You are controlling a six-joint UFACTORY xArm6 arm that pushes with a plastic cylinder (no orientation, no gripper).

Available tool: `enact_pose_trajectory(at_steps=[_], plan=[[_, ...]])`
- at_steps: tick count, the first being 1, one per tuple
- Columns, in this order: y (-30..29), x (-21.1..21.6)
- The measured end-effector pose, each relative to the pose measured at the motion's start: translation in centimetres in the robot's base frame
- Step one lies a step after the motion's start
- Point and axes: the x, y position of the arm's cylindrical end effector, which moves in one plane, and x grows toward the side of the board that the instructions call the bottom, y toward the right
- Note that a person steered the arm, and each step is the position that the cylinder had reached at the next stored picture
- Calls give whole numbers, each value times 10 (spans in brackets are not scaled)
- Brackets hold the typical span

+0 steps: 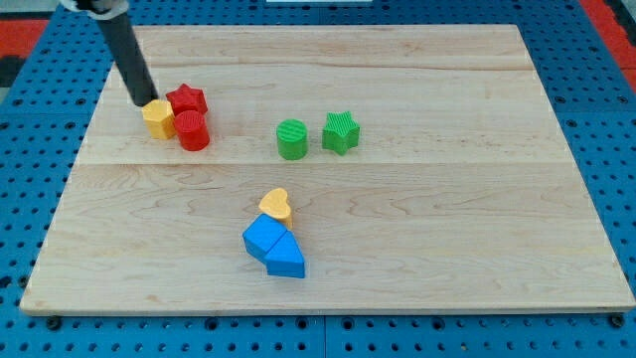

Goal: Push the yellow hexagon into the blue cube

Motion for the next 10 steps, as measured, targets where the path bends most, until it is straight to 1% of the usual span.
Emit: enact_pose_trajectory(at_steps=[2, 3, 5, 6, 7, 8, 10], plan=[[44, 51], [42, 67], [0, 74], [-2, 93], [13, 98], [41, 99], [88, 138]])
